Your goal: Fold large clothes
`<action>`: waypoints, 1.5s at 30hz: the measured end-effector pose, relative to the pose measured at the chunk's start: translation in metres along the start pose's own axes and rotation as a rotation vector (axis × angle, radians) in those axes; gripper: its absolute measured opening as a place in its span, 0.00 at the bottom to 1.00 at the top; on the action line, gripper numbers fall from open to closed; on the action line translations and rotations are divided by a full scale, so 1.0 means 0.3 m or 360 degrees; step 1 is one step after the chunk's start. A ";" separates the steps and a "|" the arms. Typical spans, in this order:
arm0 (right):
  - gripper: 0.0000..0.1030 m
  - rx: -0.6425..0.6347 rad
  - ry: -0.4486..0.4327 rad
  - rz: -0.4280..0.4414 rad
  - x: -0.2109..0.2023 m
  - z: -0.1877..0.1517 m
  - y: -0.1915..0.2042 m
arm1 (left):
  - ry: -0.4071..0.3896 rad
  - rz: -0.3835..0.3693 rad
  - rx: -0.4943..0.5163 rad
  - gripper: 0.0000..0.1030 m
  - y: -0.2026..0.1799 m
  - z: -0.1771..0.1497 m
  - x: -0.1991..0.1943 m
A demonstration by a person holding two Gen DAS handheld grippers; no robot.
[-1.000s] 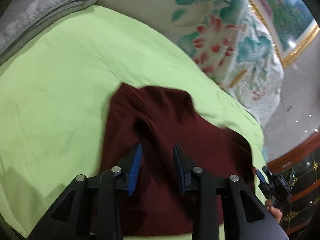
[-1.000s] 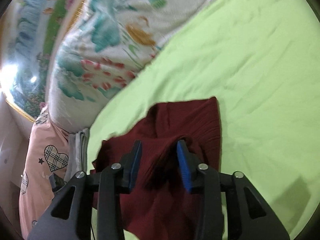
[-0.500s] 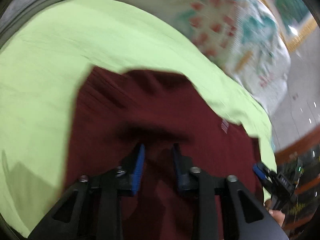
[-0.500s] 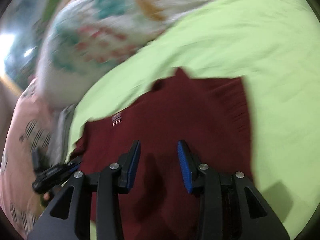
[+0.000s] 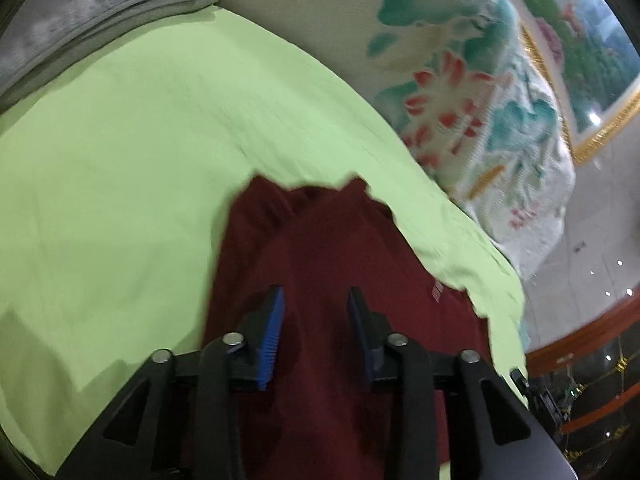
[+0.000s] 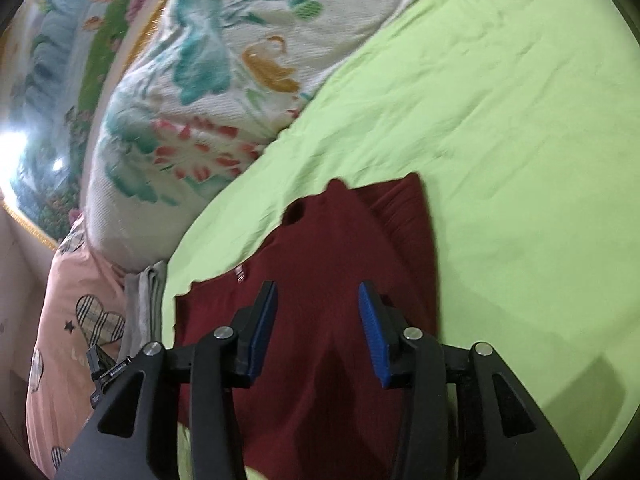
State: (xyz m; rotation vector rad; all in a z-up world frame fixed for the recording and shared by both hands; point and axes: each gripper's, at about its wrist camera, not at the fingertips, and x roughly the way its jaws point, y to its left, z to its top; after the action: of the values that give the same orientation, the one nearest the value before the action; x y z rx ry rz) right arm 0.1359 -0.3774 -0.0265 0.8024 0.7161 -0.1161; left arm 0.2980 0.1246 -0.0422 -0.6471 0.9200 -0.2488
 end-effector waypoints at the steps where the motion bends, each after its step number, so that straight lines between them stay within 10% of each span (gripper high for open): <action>1: 0.45 -0.0014 0.0010 0.0007 -0.011 -0.013 0.006 | 0.0007 -0.0017 -0.0001 0.35 -0.001 -0.031 -0.024; 15: 0.41 -0.0185 0.0187 0.0093 -0.041 -0.233 0.129 | 0.0228 -0.0078 -0.0105 0.44 0.052 -0.464 -0.135; 30: 0.29 -0.0340 0.0297 -0.0002 0.303 -0.239 0.380 | -0.0014 -0.0070 -0.0415 0.57 0.146 -0.318 -0.056; 34: 0.25 -0.0371 0.0348 -0.0183 0.413 -0.291 0.343 | -0.0053 -0.0013 -0.0405 0.49 0.139 -0.266 -0.025; 36: 0.25 -0.0456 0.0312 -0.0222 0.409 -0.304 0.359 | -0.0081 0.0009 -0.0402 0.18 0.131 -0.253 -0.020; 45: 0.25 -0.0374 0.0372 -0.0162 0.396 -0.273 0.331 | -0.0175 -0.0293 -0.0013 0.12 -0.202 -0.211 -0.103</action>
State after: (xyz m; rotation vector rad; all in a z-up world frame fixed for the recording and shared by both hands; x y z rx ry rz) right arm 0.2172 -0.2312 -0.0786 0.5590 0.9729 -0.0283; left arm 0.2331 0.0653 -0.0121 -0.7467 0.7571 -0.3703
